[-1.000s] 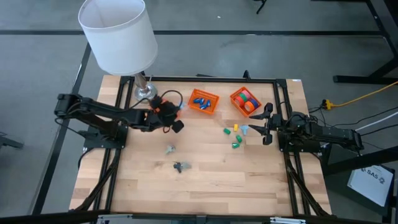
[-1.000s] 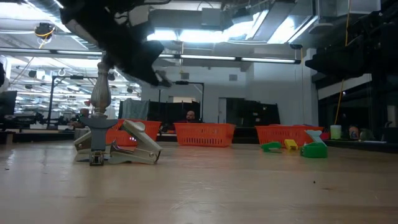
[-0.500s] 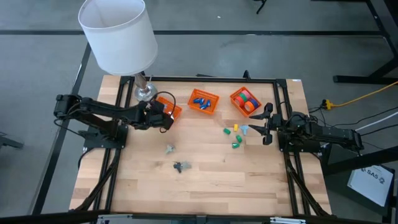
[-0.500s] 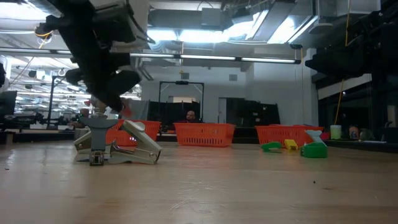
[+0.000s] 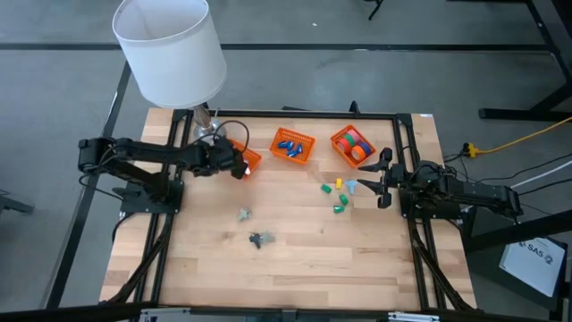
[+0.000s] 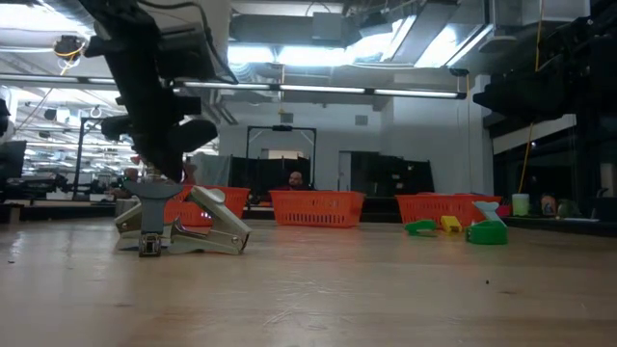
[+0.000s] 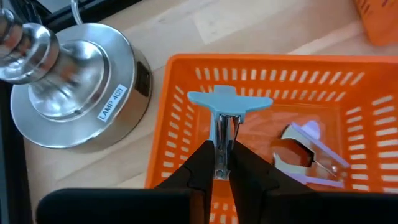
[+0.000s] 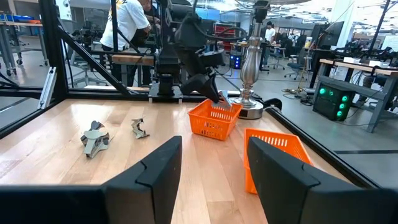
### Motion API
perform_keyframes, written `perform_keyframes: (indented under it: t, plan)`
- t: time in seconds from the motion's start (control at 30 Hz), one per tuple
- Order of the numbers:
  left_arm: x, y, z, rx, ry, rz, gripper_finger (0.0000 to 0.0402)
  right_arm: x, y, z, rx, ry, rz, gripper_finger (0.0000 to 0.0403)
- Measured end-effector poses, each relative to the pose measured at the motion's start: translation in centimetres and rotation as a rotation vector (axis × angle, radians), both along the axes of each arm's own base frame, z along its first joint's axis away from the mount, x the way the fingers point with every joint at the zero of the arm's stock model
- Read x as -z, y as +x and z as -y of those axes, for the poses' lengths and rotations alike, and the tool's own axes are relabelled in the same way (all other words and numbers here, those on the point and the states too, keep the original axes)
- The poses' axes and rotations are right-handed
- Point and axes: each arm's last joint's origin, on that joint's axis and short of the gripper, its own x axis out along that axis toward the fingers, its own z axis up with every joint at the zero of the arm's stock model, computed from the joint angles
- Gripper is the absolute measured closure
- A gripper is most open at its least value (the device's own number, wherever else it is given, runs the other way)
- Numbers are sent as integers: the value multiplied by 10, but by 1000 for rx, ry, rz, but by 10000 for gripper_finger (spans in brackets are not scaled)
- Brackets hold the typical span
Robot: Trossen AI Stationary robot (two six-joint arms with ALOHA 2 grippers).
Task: Pick and place Stapler, Stapler remover, tape
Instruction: Put the light blue staple remover into the left orange bin, then put the green stapler into the middle orange bin
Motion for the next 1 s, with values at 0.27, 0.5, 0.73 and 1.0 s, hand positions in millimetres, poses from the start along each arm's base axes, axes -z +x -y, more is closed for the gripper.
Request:
perform_keyframes:
  t: [0.27,0.5,0.73,1.0]
  plan:
    - [0,-1,-4,-12,1,-6,309,0,0,0,0,0,0,215]
    - [0,-1,-4,-5,2,-9,267,0,0,0,0,0,0,214]
    - [-9,20,-4,193,16,134,244,0,0,0,0,0,0,214]
    - [-35,53,20,557,213,349,252,0,0,0,0,0,0,214]
